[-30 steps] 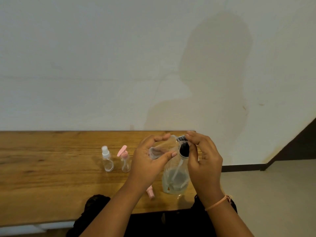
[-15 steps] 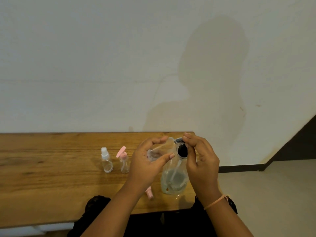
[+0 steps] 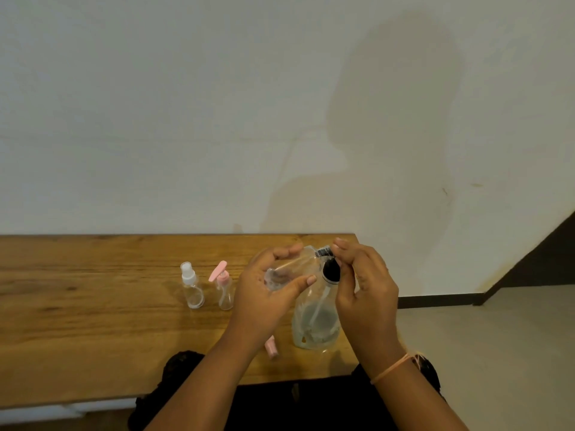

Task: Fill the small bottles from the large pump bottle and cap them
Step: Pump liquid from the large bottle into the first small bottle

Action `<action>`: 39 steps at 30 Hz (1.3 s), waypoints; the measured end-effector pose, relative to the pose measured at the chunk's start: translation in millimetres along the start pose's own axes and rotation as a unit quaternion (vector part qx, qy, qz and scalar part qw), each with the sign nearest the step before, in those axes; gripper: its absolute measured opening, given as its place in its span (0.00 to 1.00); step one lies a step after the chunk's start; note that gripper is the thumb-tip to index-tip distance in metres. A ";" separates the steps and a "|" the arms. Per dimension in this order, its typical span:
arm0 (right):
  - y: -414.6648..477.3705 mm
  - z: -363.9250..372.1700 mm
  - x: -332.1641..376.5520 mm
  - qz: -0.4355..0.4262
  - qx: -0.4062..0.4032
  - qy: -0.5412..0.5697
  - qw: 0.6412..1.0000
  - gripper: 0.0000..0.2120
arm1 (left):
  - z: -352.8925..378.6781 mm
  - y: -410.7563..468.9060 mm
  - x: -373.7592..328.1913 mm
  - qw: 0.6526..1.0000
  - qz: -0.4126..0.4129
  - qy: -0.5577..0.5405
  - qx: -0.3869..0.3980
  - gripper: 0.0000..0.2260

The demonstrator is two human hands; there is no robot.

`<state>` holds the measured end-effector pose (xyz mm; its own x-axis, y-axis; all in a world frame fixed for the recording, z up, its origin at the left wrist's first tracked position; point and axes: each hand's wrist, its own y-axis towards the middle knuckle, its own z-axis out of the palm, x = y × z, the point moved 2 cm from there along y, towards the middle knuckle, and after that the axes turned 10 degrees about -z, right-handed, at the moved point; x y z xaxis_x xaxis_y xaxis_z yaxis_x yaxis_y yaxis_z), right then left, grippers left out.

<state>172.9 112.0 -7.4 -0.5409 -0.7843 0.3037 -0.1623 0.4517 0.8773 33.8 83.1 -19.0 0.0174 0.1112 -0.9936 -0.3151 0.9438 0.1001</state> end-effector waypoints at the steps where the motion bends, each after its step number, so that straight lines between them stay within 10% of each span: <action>1: -0.8 1.7 -1.2 0.002 0.007 -0.002 1.000 0.11 | 0.3 0.3 -0.8 1.000 0.001 0.009 -0.001 0.18; 39: 5.3 -0.9 9.5 0.069 -0.035 0.070 0.995 0.11 | 6.9 -8.8 -6.5 0.998 0.043 -0.027 -0.028 0.17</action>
<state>167.7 106.6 0.4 -0.4327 -0.7706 0.4679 -0.0334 0.5324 0.8458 43.1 76.2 -13.1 0.0382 0.2090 -0.9772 -0.3700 0.9114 0.1805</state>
